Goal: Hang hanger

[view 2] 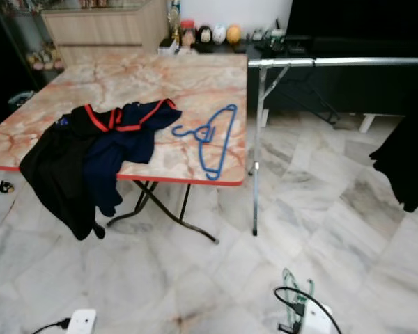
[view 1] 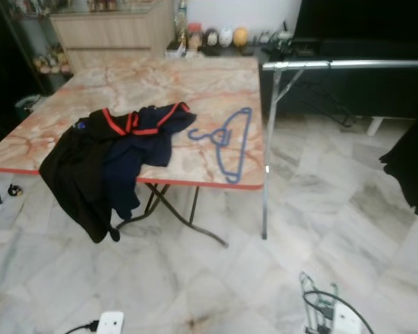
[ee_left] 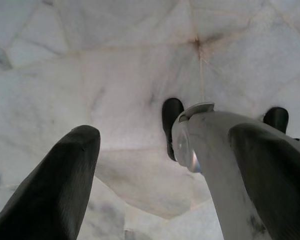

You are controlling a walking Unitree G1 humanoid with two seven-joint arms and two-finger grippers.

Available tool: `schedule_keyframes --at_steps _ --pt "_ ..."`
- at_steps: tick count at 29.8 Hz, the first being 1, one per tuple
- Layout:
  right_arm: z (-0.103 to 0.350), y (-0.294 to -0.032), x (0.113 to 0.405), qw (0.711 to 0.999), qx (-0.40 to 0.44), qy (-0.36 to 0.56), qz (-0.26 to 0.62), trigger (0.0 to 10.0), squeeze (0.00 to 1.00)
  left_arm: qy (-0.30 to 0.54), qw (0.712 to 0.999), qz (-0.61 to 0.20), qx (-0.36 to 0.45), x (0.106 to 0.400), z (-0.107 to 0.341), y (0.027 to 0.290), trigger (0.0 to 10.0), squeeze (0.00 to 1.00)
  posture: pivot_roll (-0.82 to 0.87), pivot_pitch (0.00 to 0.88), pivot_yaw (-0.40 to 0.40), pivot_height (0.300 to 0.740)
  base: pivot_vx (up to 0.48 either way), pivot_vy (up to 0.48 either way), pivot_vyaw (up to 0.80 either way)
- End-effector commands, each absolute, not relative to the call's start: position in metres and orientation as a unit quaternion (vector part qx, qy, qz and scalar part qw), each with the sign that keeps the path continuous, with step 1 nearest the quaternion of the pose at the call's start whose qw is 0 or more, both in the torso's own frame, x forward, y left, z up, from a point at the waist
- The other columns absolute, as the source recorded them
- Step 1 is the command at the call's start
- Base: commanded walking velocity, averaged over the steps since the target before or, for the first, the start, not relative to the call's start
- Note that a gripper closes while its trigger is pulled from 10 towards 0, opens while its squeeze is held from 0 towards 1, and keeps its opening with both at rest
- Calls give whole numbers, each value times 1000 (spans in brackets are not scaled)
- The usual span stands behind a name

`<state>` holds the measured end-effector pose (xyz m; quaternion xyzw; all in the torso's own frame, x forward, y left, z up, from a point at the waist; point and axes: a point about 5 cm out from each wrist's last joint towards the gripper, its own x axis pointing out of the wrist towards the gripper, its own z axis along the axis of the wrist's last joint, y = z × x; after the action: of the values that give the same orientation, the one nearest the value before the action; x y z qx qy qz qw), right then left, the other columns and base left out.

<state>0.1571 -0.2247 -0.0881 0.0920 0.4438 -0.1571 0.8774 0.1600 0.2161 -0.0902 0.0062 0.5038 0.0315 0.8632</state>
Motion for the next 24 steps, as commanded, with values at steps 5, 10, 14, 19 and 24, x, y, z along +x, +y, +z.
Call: schedule_keyframes --at_steps 5,10,14,19,24 --pt "-93 -219 148 869 107 456 -161 10000 0 511 859 28 16 157 -91 218 10000 0 35 0 24 740 0 -319 0" --pt "-95 -218 143 865 108 462 -163 10000 0 512 859 23 19 156 -91 219 10000 0 35 0 29 740 0 -321 0" --pt "-95 -217 144 866 106 462 -157 10000 0 512 858 17 24 155 -92 219 10000 0 34 0 35 740 0 -320 0" --pt "-94 -215 147 868 108 459 -154 10000 0 506 862 22 18 157 -91 219 10000 0 40 0 29 740 0 -348 0" --pt "-95 -214 147 867 107 462 -153 10000 0 507 861 20 17 157 -91 218 10000 0 41 0 28 740 0 -385 0"
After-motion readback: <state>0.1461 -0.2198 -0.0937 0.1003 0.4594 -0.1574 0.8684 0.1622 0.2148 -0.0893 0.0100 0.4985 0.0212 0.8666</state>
